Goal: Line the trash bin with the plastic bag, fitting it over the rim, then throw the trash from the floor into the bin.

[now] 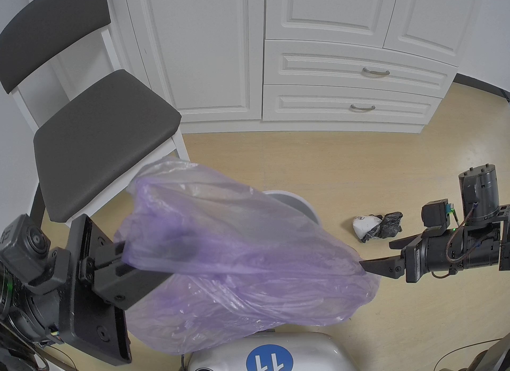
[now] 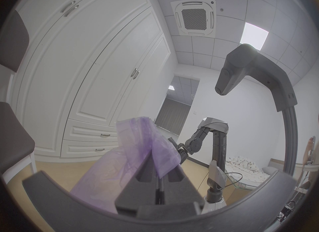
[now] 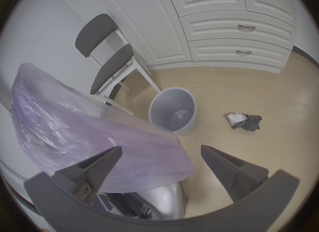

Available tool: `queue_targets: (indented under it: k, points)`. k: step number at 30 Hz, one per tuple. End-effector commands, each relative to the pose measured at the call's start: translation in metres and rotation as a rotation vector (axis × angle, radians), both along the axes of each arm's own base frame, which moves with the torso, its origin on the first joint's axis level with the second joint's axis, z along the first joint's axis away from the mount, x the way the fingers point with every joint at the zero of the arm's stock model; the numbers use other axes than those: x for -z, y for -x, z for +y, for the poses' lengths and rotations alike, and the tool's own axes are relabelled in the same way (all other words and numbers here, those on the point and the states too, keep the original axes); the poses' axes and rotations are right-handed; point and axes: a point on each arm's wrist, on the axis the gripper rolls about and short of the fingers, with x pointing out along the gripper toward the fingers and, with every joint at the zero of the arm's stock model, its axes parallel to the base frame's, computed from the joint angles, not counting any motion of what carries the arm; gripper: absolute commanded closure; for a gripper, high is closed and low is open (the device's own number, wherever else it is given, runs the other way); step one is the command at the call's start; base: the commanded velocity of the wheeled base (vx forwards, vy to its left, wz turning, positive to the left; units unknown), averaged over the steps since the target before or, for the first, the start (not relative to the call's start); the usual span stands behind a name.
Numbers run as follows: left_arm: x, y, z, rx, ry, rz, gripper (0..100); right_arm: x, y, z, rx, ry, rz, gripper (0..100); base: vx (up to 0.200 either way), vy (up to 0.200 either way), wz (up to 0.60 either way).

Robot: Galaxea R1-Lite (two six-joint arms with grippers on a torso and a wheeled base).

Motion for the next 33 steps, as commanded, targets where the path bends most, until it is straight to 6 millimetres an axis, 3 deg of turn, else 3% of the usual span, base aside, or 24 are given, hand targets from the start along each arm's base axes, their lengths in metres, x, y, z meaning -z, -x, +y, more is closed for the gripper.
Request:
queue_targets:
  k: [1, 4, 9, 11, 12, 15, 19, 23, 33]
  points:
    - [0.0, 0.0, 0.0, 0.001, 0.002, 0.002, 100, 0.012, -0.004, 0.003, -0.022, 0.019, 0.047, 0, 0.0, 0.0, 0.0]
    - [-0.001, 0.0, 0.0, 0.001, 0.007, -0.002, 100, 0.022, -0.01, 0.007, -0.027, 0.038, 0.085, 0, 0.0, 0.0, 0.0]
    - [-0.001, -0.001, 0.0, -0.002, 0.003, 0.0, 100, 0.015, -0.007, 0.007, -0.034, 0.023, 0.06, 0, 0.0, 0.0, 0.0]
    - [0.0, -0.002, 0.0, -0.005, 0.0, 0.004, 100, 0.01, -0.002, 0.005, -0.036, 0.013, 0.036, 0, 0.0, 0.0, 0.0]
    - [0.002, -0.004, -0.001, -0.01, -0.011, 0.013, 100, -0.003, 0.011, 0.001, -0.054, -0.016, -0.015, 0, 0.0, 0.0, 0.0]
    - [0.003, -0.007, 0.0, -0.03, -0.013, 0.015, 100, -0.01, 0.028, 0.001, -0.112, -0.045, -0.041, 0, 0.0, 0.0, 0.0]
    - [0.0, -0.007, 0.003, -0.04, 0.001, 0.002, 100, -0.001, 0.037, 0.012, -0.177, -0.028, -0.013, 0, 0.0, 0.0, 0.0]
    - [-0.007, 0.001, 0.01, -0.033, 0.031, -0.029, 100, 0.01, 0.033, 0.023, -0.213, -0.001, 0.035, 0, 0.0, 0.0, 0.0]
    - [-0.01, -0.003, 0.008, -0.046, 0.037, -0.034, 100, 0.008, 0.054, 0.03, -0.304, -0.007, 0.018, 0, 0.0, 0.0, 0.0]
